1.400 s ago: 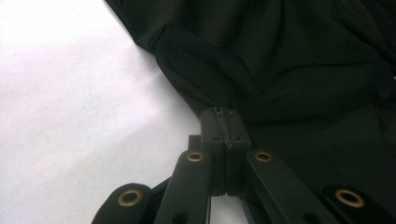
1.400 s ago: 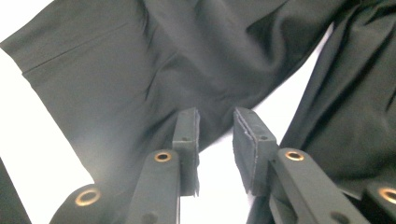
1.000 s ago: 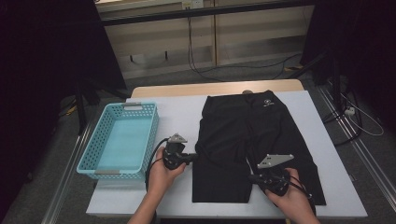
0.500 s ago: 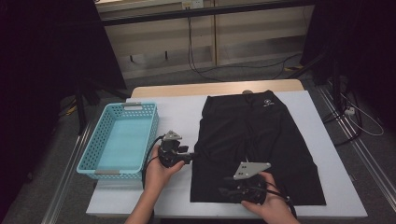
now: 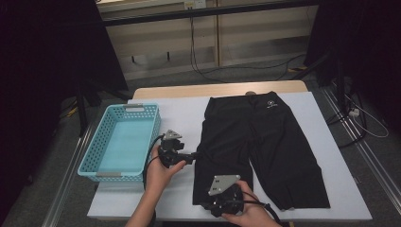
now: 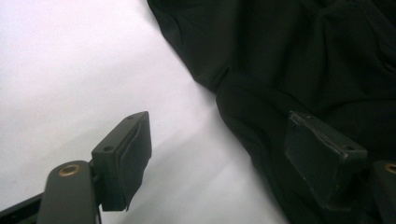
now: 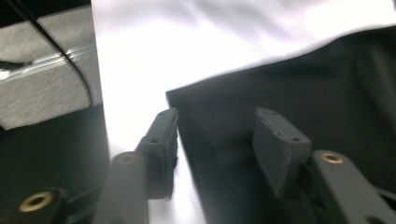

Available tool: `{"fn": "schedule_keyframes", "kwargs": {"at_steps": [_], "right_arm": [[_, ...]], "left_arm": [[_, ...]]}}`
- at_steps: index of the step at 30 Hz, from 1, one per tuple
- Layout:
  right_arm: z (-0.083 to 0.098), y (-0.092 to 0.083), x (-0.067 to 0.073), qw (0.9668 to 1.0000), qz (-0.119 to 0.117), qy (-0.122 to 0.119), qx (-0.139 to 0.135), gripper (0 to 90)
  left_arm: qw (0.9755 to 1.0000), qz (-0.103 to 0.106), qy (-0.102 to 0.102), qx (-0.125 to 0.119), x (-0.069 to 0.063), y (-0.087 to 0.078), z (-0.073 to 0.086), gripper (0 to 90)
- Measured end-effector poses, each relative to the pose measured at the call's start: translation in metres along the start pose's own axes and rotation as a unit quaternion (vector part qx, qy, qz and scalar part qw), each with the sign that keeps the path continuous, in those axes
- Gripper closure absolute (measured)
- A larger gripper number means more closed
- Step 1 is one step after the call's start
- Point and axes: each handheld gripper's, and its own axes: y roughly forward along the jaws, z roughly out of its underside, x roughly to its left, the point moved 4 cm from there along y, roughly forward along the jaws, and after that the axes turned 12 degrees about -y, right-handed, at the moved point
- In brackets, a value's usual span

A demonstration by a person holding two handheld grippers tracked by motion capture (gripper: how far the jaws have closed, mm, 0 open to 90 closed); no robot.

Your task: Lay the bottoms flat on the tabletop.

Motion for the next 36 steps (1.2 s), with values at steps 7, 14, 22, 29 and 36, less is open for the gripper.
{"fn": "schedule_keyframes", "kwargs": {"at_steps": [7,14,22,29,36], "right_arm": [[-0.002,0.003,-0.007,0.9999,-0.008,0.006,0.004,70.4],[-0.002,0.005,-0.009,0.9993,-0.03,0.023,-0.005,88.8],[-0.002,-0.002,0.001,0.9975,-0.063,0.034,-0.002,89.5],[0.0,-0.008,0.007,0.9962,-0.078,0.038,-0.002,89.4],[0.001,-0.012,0.008,0.9964,-0.078,0.033,-0.006,78.6]], "left_arm": [[1.0,0.005,-0.003,0.004,-0.001,0.0,0.0,22.4],[1.0,0.005,-0.005,0.002,0.0,0.0,-0.001,22.0],[0.9998,0.015,-0.008,0.007,-0.002,0.004,0.0,21.8],[0.9996,0.02,-0.013,0.015,-0.004,0.005,0.003,23.2],[0.9994,0.024,-0.008,0.024,-0.007,0.008,0.005,23.3]]}}
